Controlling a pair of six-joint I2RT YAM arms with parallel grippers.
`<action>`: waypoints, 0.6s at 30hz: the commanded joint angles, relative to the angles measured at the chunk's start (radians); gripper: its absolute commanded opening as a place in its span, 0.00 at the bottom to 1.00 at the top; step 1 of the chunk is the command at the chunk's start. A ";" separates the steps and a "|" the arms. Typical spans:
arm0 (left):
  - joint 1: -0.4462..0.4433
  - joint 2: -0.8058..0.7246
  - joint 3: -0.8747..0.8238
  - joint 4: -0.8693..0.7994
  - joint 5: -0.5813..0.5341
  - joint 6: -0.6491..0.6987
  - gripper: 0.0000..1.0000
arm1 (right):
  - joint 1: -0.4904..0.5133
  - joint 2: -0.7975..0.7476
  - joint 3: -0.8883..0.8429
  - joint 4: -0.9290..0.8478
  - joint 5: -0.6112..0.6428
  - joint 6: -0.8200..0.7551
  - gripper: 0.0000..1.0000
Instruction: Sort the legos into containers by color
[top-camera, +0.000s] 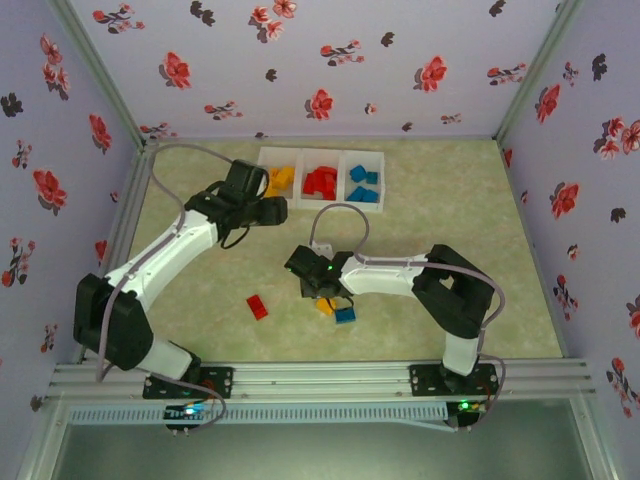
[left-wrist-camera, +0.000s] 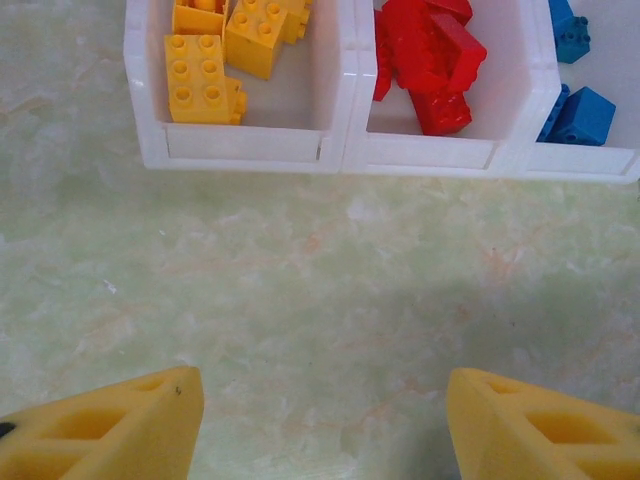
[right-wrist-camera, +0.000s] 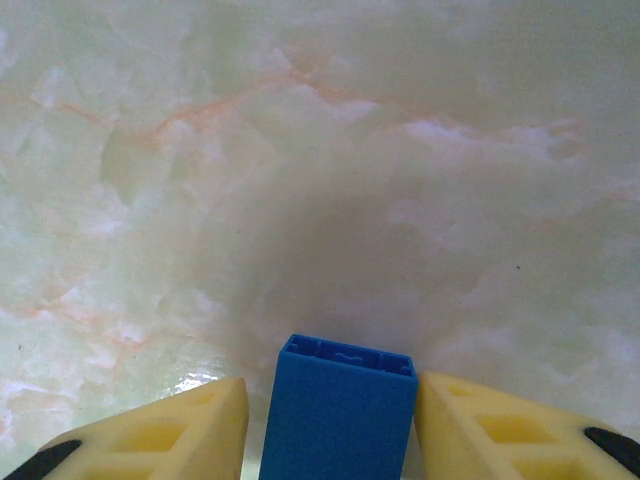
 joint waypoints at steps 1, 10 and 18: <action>-0.005 -0.035 -0.014 -0.015 -0.020 0.024 0.66 | 0.012 0.011 0.003 -0.033 0.027 0.004 0.47; -0.005 -0.050 -0.014 -0.025 -0.020 0.022 0.66 | 0.020 0.026 0.044 -0.085 0.081 -0.042 0.40; -0.006 -0.086 -0.025 -0.033 -0.019 0.020 0.66 | -0.011 -0.015 0.088 -0.089 0.116 -0.135 0.35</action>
